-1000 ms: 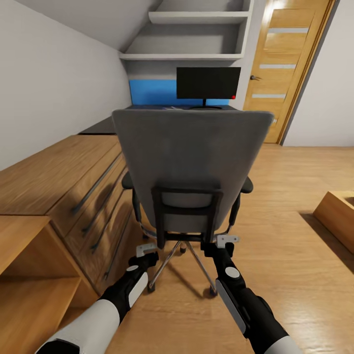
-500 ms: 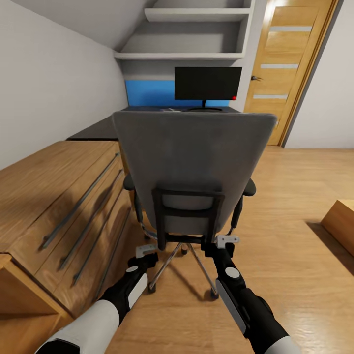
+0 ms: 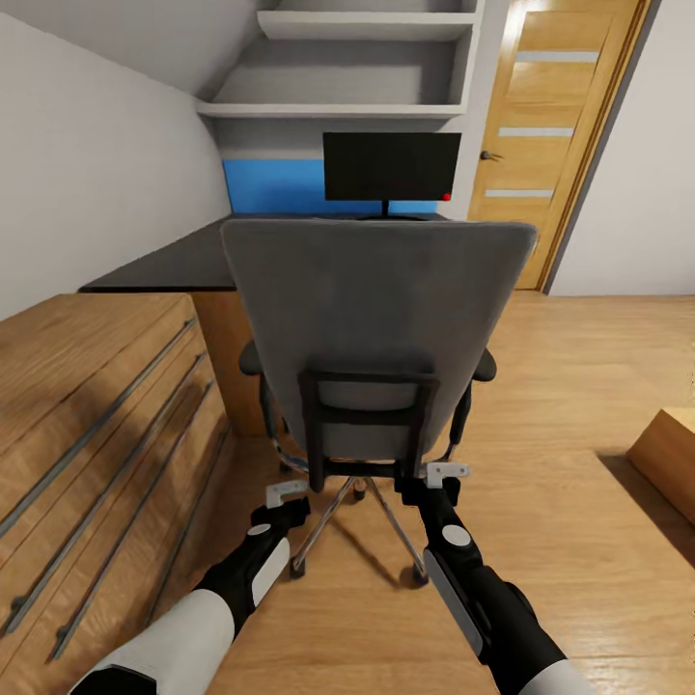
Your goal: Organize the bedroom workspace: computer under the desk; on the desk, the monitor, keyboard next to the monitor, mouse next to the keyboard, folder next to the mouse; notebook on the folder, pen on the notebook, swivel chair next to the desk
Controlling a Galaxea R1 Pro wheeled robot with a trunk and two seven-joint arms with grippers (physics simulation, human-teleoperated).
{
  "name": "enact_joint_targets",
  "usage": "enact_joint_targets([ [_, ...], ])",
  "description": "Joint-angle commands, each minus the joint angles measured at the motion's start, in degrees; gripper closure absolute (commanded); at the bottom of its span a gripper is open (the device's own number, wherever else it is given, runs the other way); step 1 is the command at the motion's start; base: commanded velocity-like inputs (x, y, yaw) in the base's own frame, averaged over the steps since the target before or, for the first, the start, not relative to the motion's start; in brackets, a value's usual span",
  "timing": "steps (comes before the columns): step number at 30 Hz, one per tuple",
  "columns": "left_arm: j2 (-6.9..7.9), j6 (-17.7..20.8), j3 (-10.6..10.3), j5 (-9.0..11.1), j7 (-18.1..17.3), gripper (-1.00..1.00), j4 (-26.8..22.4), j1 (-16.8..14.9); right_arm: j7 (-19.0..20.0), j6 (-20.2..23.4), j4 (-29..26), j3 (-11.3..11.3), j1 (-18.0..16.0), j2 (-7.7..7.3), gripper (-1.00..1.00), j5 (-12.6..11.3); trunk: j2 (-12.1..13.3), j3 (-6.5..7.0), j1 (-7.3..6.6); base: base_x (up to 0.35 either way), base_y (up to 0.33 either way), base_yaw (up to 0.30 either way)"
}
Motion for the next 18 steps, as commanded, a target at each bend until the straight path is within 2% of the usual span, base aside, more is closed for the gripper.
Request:
enact_joint_targets([
  [1, 0.04, 0.17, -0.58, 0.35, 0.50, -1.00, -0.16, -0.04, -0.48, 0.24, -0.06, 0.11, -0.05, -0.04, -1.00, -0.32, -0.02, 0.02, 0.02, 0.319, -0.153, -0.162],
  [11, 0.04, 0.17, -0.58, 0.35, 0.50, -1.00, -0.13, -0.04, -0.53, 0.24, -0.07, 0.15, -0.03, -0.73, -1.00, -0.32, -0.02, 0.61, 0.02, 0.319, -0.134, -0.155],
  [18, 0.04, 0.12, -0.58, 0.35, 0.42, -1.00, -0.14, -0.04, -0.57, 0.24, -0.06, 0.16, -0.04, -0.81, -1.00, -0.34, -0.02, 0.73, 0.02, 0.320, -0.038, -0.040],
])
